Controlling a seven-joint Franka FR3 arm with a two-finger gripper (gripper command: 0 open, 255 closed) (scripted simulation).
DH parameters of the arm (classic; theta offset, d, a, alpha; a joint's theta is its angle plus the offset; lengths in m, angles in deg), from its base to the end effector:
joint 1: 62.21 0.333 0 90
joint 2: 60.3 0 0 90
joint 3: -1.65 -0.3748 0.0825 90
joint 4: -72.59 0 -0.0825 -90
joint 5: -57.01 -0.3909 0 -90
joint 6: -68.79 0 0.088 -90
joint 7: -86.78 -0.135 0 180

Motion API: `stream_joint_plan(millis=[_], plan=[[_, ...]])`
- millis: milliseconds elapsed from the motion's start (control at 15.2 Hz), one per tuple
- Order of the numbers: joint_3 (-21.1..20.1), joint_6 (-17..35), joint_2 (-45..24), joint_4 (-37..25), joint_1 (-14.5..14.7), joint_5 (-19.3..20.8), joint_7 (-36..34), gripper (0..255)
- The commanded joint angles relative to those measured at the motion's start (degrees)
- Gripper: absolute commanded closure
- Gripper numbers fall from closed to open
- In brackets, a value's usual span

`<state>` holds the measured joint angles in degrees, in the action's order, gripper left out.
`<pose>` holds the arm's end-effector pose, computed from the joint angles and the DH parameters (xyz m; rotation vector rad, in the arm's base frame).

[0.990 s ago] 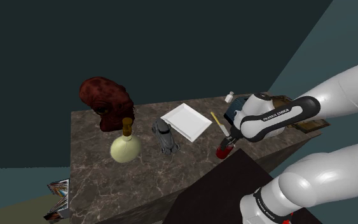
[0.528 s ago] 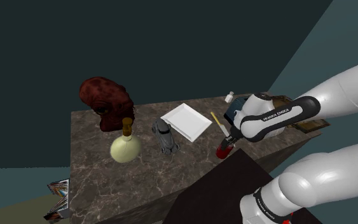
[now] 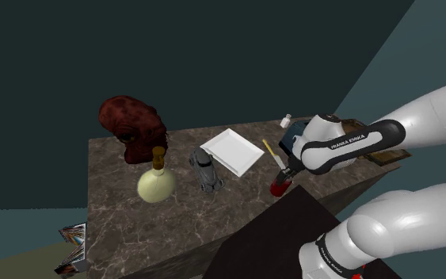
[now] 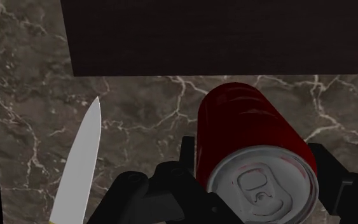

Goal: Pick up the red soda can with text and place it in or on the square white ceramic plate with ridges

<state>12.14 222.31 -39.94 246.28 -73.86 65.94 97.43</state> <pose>0.2669 -0.0974 0.2648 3.1342 -0.0780 0.0008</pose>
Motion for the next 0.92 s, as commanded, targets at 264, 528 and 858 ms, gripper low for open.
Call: stream_joint_plan(millis=[264, 528, 858], plan=[[-0.52, -8.35, 7.49, -0.83, -0.19, -0.19, -0.01, 255], [-0.86, -13.66, 11.81, -1.83, -0.22, -0.46, 0.04, 255], [-1.30, -19.91, 16.38, -3.51, -0.17, -0.87, 0.13, 255]])
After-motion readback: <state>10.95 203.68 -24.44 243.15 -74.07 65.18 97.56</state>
